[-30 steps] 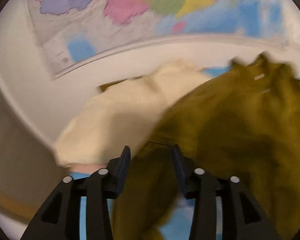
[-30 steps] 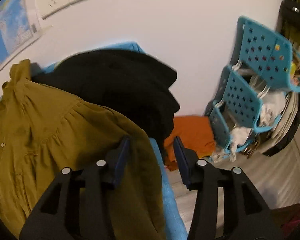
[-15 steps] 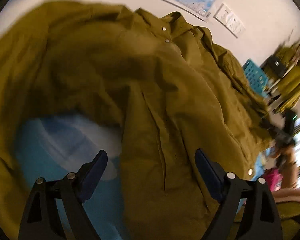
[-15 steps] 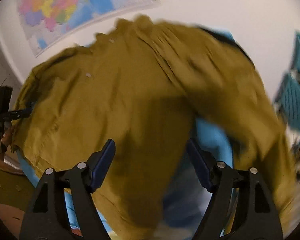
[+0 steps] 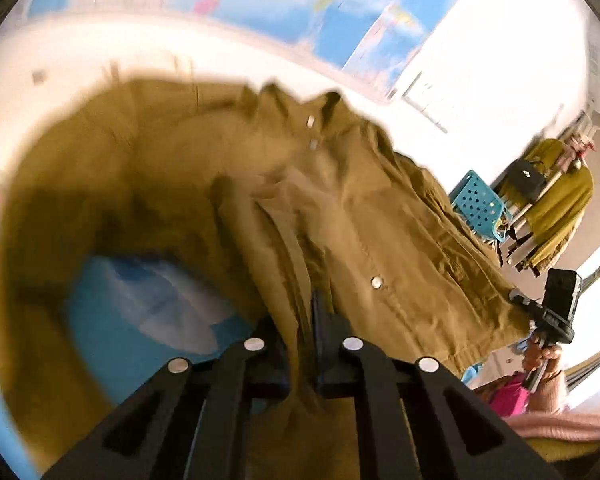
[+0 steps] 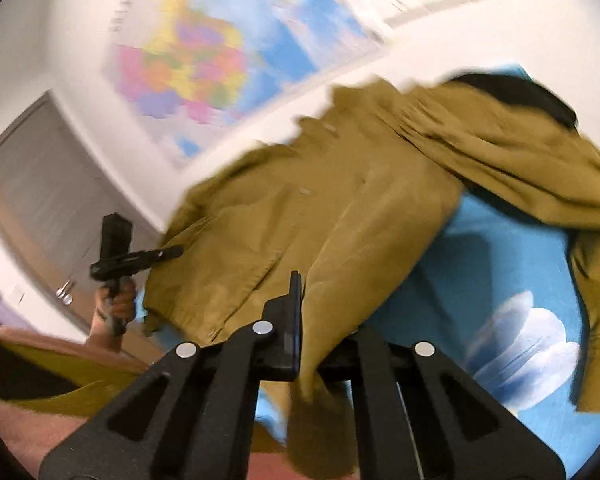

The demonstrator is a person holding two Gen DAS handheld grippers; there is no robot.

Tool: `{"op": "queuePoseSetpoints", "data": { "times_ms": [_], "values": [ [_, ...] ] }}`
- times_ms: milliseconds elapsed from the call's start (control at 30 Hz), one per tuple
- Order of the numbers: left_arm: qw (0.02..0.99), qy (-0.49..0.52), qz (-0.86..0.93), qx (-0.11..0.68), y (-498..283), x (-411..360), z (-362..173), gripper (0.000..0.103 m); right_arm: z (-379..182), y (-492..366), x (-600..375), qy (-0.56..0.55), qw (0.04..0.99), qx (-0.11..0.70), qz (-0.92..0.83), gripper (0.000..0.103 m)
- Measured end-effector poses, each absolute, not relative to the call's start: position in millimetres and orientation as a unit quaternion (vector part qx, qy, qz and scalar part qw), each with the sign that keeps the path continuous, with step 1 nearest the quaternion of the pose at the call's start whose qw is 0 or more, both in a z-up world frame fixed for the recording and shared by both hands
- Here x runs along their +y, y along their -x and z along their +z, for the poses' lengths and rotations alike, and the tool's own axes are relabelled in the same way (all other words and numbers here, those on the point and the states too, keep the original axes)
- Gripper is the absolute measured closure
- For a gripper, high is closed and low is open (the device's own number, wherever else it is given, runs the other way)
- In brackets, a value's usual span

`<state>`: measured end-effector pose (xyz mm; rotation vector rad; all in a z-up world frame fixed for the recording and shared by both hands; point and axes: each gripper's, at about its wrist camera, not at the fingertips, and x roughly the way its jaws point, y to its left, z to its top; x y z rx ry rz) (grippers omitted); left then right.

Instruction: Fold large clothes

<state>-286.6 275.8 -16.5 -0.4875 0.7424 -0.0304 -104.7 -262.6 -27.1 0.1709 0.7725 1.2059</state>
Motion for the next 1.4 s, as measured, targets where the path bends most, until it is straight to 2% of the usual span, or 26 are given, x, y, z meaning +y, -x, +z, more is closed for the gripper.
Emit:
{"op": "queuePoseSetpoints", "data": {
  "times_ms": [33, 100, 133, 200, 267, 300, 333, 367, 433, 500, 600, 667, 733, 800, 867, 1033, 1133, 1233, 1300, 1367, 1400],
  "values": [
    [0.905, 0.224, -0.014, 0.36, 291, 274, -11, 0.096, -29, 109, -265, -0.067, 0.752, 0.357, 0.549, 0.099],
    [0.902, 0.195, -0.004, 0.386, 295, 268, -17, 0.094, -46, 109, -262, -0.027, 0.764, 0.394, 0.51, 0.09],
    [0.898, 0.173, 0.007, 0.405, 294, 265, -23, 0.091, -61, 105, -264, -0.005, 0.767, 0.419, 0.486, 0.089],
    [0.882, 0.124, 0.049, 0.452, 286, 258, -40, 0.083, -75, 93, -274, 0.005, 0.782, 0.445, 0.438, 0.061],
    [0.872, 0.089, 0.093, 0.471, 280, 258, -46, 0.072, -72, 83, -289, 0.011, 0.805, 0.437, 0.401, 0.057],
    [0.879, 0.09, 0.096, 0.459, 283, 259, -41, 0.071, -63, 77, -300, -0.002, 0.819, 0.42, 0.39, 0.051],
    [0.888, 0.098, 0.091, 0.44, 286, 262, -32, 0.065, -52, 71, -312, -0.017, 0.838, 0.398, 0.372, 0.046],
    [0.9, 0.107, 0.081, 0.416, 291, 264, -19, 0.052, -44, 66, -324, -0.028, 0.857, 0.377, 0.351, 0.041],
    [0.929, 0.106, 0.06, 0.349, 305, 265, 13, 0.036, -31, 55, -344, -0.041, 0.879, 0.347, 0.323, 0.039],
    [0.943, 0.101, 0.048, 0.313, 310, 259, 34, 0.033, -24, 42, -364, -0.043, 0.905, 0.326, 0.271, 0.027],
    [0.948, 0.086, 0.037, 0.305, 294, 250, 47, 0.032, -31, 22, -371, -0.01, 0.919, 0.322, 0.227, 0.021],
    [0.945, 0.081, 0.011, 0.317, 270, 235, 44, 0.032, -47, 4, -370, -0.008, 0.912, 0.345, 0.224, 0.021],
    [0.94, 0.073, -0.012, 0.334, 245, 219, 37, 0.032, -65, -12, -369, 0.006, 0.899, 0.376, 0.225, 0.036],
    [0.934, 0.063, -0.041, 0.35, 221, 198, 29, 0.032, -72, -19, -371, -0.016, 0.885, 0.393, 0.249, 0.083],
    [0.926, 0.056, -0.072, 0.367, 188, 177, 22, 0.033, -59, -24, -385, -0.05, 0.884, 0.382, 0.264, 0.091],
    [0.906, 0.011, -0.14, 0.4, 110, 115, 7, 0.042, 3, -20, -427, -0.098, 0.904, 0.318, 0.267, 0.093],
    [0.897, -0.014, -0.171, 0.407, 62, 78, 0, 0.044, 13, -22, -434, -0.085, 0.899, 0.334, 0.27, 0.093],
    [0.886, -0.025, -0.196, 0.42, 12, 46, -11, 0.049, -3, -27, -433, -0.081, 0.879, 0.376, 0.281, 0.093],
    [0.879, -0.03, -0.197, 0.434, -22, 28, -24, 0.058, -12, -24, -428, -0.082, 0.869, 0.392, 0.292, 0.093],
    [0.867, -0.024, -0.206, 0.454, -57, 13, -36, 0.077, -14, -19, -423, -0.083, 0.862, 0.396, 0.304, 0.093],
    [0.864, -0.018, -0.206, 0.46, -68, 10, -40, 0.08, -13, -16, -421, -0.084, 0.859, 0.395, 0.315, 0.093]
  ]
}}
